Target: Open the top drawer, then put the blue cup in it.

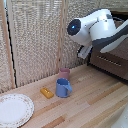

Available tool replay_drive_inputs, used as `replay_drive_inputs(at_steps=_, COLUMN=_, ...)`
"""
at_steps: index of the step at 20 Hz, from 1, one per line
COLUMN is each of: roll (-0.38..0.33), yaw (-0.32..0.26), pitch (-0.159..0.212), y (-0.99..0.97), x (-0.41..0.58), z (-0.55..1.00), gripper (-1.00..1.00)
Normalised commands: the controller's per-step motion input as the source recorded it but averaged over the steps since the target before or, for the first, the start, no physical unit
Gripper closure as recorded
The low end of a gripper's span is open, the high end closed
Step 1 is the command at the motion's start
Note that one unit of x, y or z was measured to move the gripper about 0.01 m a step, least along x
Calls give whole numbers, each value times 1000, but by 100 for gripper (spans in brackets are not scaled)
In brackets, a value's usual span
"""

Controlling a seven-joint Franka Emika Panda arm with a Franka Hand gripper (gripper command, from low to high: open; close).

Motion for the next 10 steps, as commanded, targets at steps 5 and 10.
replay_drive_inputs(at_steps=5, roll=309, yaw=-276, pitch=16, y=82, x=0, z=133, gripper=-100)
replay_drive_inputs(at_steps=10, roll=309, yaw=-275, pitch=16, y=84, x=0, z=132, gripper=-100)
